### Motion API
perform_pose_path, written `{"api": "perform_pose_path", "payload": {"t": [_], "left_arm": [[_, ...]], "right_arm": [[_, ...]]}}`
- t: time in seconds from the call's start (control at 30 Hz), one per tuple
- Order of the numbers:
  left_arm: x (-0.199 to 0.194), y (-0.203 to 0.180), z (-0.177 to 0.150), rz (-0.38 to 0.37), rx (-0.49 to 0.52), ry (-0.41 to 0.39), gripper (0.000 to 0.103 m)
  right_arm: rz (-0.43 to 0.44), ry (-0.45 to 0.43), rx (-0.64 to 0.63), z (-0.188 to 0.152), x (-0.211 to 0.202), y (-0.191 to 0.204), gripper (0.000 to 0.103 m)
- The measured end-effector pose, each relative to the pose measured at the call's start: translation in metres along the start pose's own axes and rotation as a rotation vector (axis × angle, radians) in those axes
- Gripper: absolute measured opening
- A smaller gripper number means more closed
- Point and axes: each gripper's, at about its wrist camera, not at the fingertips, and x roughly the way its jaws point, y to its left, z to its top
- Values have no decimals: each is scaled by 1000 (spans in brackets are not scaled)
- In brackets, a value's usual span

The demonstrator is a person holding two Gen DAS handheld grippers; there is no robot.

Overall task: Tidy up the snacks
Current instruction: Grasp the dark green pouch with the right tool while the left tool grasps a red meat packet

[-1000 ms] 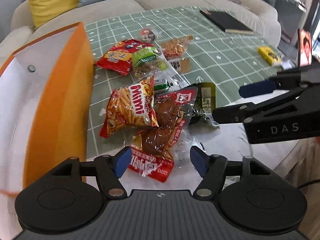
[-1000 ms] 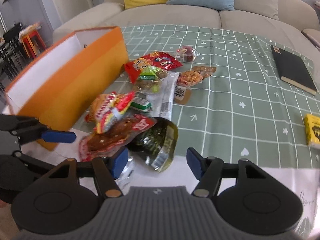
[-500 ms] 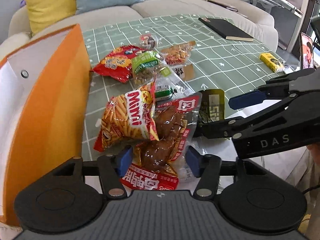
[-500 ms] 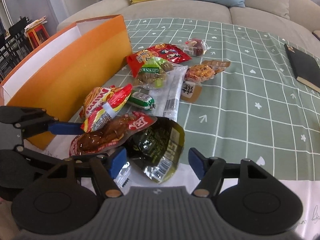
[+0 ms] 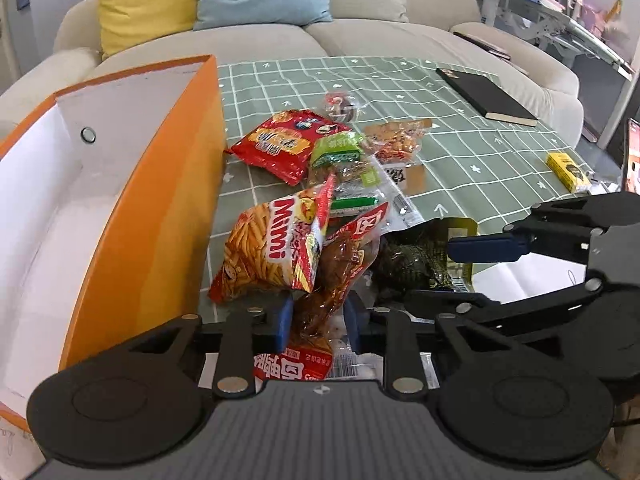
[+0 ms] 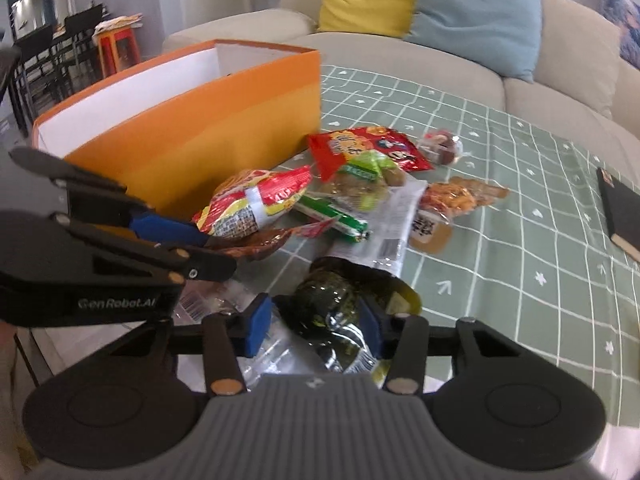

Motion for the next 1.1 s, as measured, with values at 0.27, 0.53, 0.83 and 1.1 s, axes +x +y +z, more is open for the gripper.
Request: {"api": "perform_pose_path", "payload": {"t": [0.27, 0.53, 0.83, 1.1], "left_arm": [[0, 5, 0, -4, -20, -7, 30], [9, 3, 2, 65, 3, 33, 42], [22, 4, 4, 144, 18, 66, 52], [21, -13, -3, 192, 93, 19, 34]], "right_arm": [[-35, 45, 117, 5, 22, -9, 51], [-97, 58, 128, 3, 34, -6, 58], [-133, 66, 121, 0, 32, -4, 58], [-157, 81, 112, -3, 25, 1, 54]]}}
